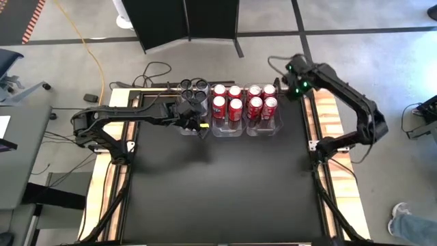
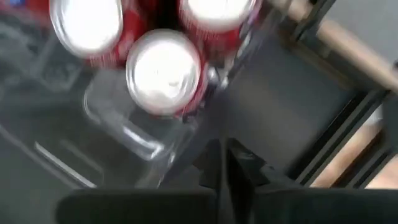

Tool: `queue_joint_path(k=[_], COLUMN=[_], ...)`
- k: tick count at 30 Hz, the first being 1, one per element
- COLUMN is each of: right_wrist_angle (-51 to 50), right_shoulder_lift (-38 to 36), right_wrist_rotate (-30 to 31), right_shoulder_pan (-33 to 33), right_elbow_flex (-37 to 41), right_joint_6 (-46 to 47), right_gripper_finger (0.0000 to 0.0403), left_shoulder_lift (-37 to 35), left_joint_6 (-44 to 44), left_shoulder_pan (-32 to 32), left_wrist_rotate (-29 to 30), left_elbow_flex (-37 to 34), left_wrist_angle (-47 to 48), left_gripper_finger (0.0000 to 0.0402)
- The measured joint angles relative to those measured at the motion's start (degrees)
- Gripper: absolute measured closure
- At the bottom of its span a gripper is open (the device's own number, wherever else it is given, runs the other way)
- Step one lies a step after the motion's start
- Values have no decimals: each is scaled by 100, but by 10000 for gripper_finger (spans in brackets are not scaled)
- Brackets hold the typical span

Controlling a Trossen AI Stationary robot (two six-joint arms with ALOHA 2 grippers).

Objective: Sort soda cans
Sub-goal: Adjust the transparent bins to align them on the table

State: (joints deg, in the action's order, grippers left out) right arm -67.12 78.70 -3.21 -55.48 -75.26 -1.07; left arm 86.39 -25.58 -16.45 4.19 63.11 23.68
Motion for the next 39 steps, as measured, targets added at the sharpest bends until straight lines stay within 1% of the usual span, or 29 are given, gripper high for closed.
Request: queue_joint_path(k=[3, 4, 8, 13, 18, 21, 27, 34, 36, 39], right_wrist_angle=[50, 100, 753, 1321, 1596, 1880, 2202, 2541, 2501, 2188], right_shoulder_lift=[-288, -396, -706, -657, -270, -13, 365, 459, 446, 295], right_wrist_rotate=[-123, -201, -343, -448, -427, -297, -290, -290, -296, -299], right_shoulder_pan=[183, 261, 601, 959, 1057, 951, 769, 776, 794, 903], right_elbow_flex=[631, 828, 1447, 1871, 2033, 2060, 2063, 2063, 2063, 2063], right_joint_6=[202, 236, 631, 831, 719, 565, 423, 406, 431, 451], right_gripper_finger=[387, 394, 394, 400, 401, 402, 402, 402, 403, 403], left_shoulder_lift=[0, 0, 0, 0, 0, 0, 0, 0, 0, 0], left_joint_6=[-9, -24, -33, 84, -75, -116, -125, -125, -125, -125], left_shoulder_pan=[21, 34, 122, 162, 172, 216, 362, 433, 428, 428], left_wrist_rotate=[2, 4, 4, 2, 5, 7, 4, 4, 4, 4], left_elbow_flex=[2, 2, 0, 1, 2, 2, 1, 2, 0, 2], left_wrist_angle=[0, -1, -2, -4, -25, -22, 2, 2, 2, 4], left_gripper_finger=[274, 274, 274, 274, 274, 274, 274, 274, 274, 274])
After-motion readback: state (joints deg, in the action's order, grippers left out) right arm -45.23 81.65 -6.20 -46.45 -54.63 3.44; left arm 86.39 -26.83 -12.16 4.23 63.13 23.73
